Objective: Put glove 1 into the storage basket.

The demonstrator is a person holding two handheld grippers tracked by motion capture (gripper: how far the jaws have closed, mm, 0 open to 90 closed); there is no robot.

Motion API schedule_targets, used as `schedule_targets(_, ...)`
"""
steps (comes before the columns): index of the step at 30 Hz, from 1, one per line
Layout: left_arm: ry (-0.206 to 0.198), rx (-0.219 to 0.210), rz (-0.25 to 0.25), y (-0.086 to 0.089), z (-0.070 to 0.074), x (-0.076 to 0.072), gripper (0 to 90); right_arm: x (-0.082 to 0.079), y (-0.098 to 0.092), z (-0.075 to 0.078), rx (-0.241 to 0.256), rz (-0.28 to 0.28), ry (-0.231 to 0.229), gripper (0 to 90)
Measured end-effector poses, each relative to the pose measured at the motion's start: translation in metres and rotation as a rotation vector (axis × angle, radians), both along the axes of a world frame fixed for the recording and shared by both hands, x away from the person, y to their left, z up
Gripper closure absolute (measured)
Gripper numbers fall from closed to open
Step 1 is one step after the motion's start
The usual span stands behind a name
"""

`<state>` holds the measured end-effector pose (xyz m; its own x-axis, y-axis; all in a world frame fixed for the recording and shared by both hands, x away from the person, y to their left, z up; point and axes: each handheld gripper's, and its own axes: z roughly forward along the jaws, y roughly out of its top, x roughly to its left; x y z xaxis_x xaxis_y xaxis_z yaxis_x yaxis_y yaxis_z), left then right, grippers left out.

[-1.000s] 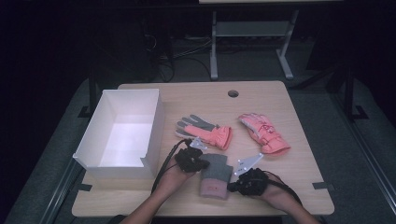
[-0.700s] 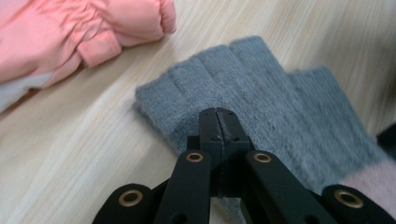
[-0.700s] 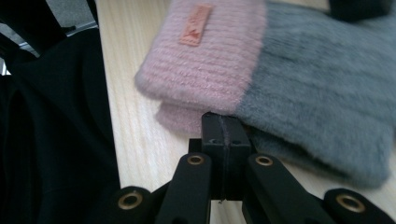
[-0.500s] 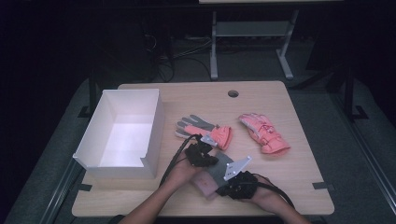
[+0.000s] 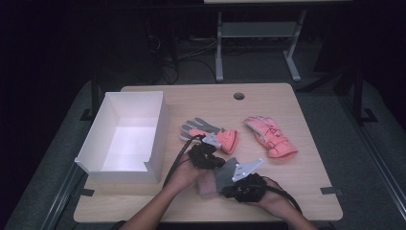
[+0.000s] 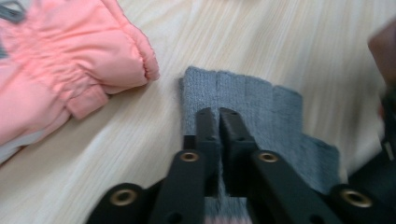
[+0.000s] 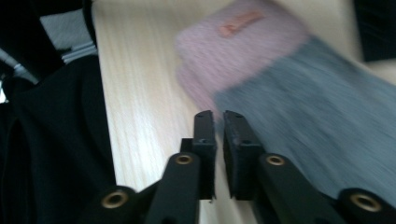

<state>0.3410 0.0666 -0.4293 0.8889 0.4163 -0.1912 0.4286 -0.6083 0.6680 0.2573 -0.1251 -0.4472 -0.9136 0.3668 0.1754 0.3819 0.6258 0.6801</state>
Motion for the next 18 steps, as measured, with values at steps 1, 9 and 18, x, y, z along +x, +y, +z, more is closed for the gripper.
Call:
schedule_targets(1, -0.002, -0.001, 0.000, 0.003, 0.002, -0.002, 80.4, 0.000, -0.007, 0.002, 0.004, -0.015, -0.009, 77.4)
schedule_targets(9, -0.012, 0.025, -0.076, 0.011, 0.004, -0.016, 45.5, 0.000, -0.056, 0.008, 0.024, -0.178, -0.033, 53.1)
schedule_targets(18, -0.045, 0.087, -0.116, -0.002, -0.005, -0.024, 13.0, -0.004, -0.105, 0.000, 0.028, -0.352, -0.021, 15.2)
